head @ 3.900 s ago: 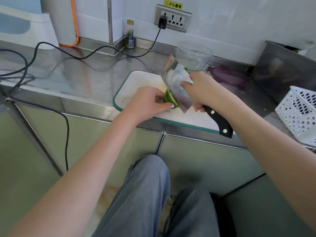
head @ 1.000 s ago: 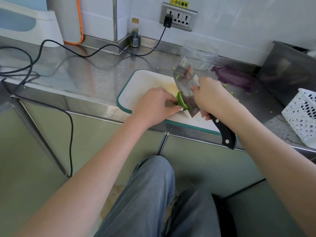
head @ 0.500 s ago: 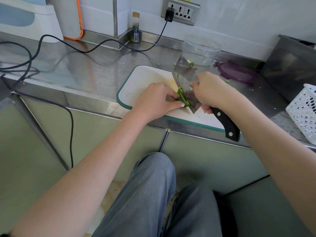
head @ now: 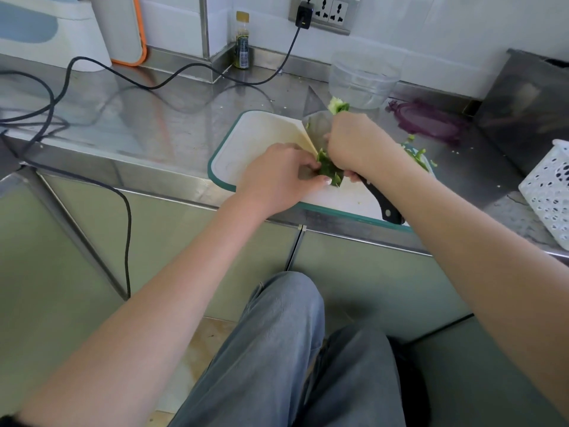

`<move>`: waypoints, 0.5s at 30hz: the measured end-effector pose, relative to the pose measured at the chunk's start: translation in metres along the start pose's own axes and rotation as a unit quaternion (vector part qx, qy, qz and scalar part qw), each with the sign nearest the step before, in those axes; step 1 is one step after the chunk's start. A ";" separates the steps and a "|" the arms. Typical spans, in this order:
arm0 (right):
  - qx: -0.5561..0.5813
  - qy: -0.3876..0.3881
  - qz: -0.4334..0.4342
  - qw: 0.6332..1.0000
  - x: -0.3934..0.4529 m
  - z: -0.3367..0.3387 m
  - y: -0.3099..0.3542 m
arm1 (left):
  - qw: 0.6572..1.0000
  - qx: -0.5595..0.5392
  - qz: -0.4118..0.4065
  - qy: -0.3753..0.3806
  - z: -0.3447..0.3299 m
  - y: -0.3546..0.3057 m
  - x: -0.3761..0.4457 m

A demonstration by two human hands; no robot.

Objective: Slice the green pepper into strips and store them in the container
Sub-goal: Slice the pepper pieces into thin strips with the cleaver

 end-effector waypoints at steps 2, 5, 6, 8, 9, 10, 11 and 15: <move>-0.034 0.010 -0.006 0.999 -0.001 0.004 -0.003 | 1.000 0.027 -0.004 -0.007 0.001 -0.003 -0.002; -0.044 0.060 -0.089 0.993 -0.009 0.013 -0.009 | 1.000 0.025 -0.001 0.007 0.004 -0.003 -0.003; -0.054 0.053 -0.101 0.992 -0.014 0.017 -0.013 | 1.000 0.027 -0.001 0.012 0.004 -0.002 -0.003; -0.069 0.039 -0.101 0.992 -0.010 0.020 -0.028 | 0.999 0.035 -0.005 0.019 0.004 -0.002 -0.004; -0.068 0.044 -0.118 0.990 -0.010 0.021 -0.036 | 0.999 0.041 -0.009 0.021 0.004 -0.002 -0.004; -0.078 0.048 -0.128 0.987 -0.009 0.022 -0.041 | 0.999 0.048 -0.012 0.021 0.004 -0.003 -0.005; -0.080 0.045 -0.118 0.989 -0.007 0.021 -0.046 | 0.998 0.051 -0.013 0.024 0.005 -0.003 -0.005; -0.008 0.033 -0.119 0.992 -0.011 0.023 -0.055 | 0.996 0.060 -0.038 0.059 0.005 -0.004 -0.006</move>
Point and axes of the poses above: each hand's wrist, its own x-axis towards the middle knuckle, its own z-axis out of the back of the hand, y = z × x, the point moved 3 cm from there along x, towards the middle knuckle, and after that the axes turned 1 degree about x, right-handed, at the moved point
